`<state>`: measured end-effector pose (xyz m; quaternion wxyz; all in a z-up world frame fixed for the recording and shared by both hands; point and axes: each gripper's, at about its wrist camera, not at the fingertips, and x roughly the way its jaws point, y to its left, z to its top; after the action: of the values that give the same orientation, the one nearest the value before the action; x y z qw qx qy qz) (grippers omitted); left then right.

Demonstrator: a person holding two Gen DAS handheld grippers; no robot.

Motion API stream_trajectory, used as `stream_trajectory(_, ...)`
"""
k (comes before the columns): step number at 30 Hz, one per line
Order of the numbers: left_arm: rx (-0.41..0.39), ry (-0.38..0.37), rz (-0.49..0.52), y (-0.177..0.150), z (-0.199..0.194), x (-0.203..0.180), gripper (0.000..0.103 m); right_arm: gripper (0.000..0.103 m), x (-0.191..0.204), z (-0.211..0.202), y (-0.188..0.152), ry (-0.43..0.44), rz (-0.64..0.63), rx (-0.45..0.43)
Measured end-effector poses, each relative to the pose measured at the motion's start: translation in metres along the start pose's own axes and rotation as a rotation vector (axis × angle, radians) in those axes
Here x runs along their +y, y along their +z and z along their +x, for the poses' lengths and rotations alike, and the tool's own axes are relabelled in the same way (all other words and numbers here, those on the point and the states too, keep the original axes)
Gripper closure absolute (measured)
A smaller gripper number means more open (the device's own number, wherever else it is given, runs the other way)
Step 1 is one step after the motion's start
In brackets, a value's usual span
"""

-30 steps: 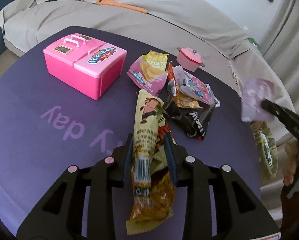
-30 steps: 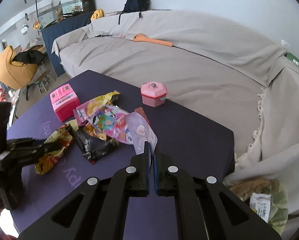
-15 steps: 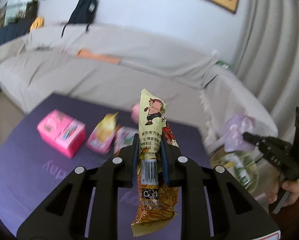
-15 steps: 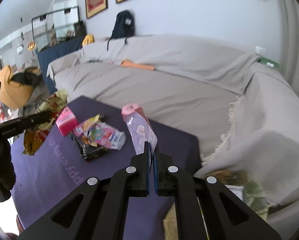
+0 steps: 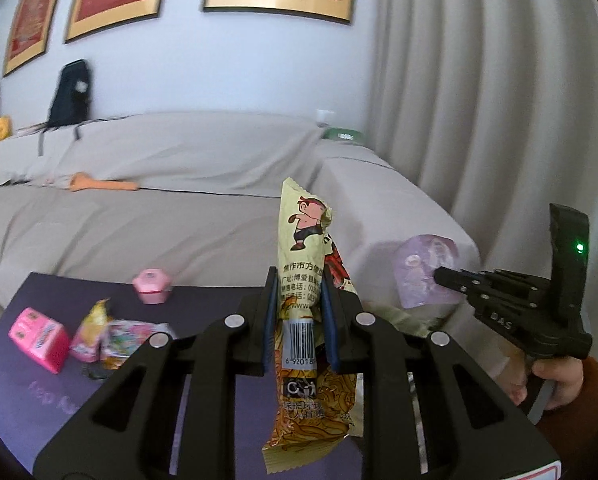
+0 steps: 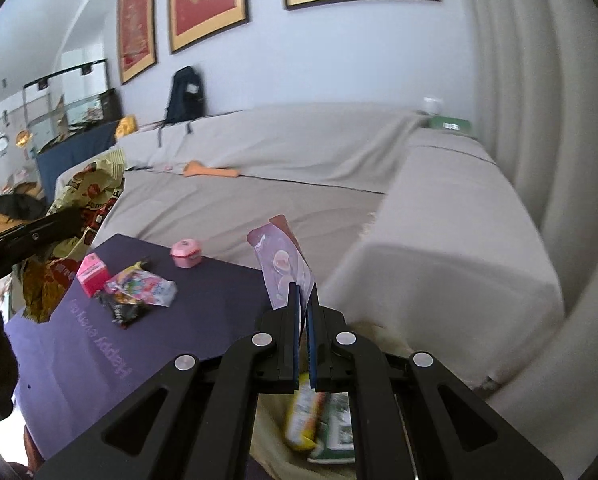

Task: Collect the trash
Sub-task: 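Carry both items over yellow bag and open both tools to drop them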

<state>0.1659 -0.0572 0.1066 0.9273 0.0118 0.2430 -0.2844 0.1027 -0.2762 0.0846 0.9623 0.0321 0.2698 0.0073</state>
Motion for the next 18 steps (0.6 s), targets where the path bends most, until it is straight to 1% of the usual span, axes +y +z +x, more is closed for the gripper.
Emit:
stream_trajectory(6,0.049,-0.05,0.046,-0.003,0.028,-0.039,0.084,0.098,-0.035,-0.001,-0.019,-0.034,0.058,0.023)
stream_trajectory(10,0.079,-0.066,0.057,-0.011,0.041,-0.05,0.084,0.098,-0.05,0.009,-0.034,-0.033,0.101,0.057)
stream_trajectory(12,0.094,-0.072,0.056,-0.014,0.046,-0.051,0.084,0.098,-0.058,0.016,-0.042,-0.018,0.126,0.085)
stream_trajectory(18,0.155,-0.071,0.017,-0.028,0.067,-0.042,0.084,0.098,-0.066,0.063,-0.08,0.044,0.191,0.231)
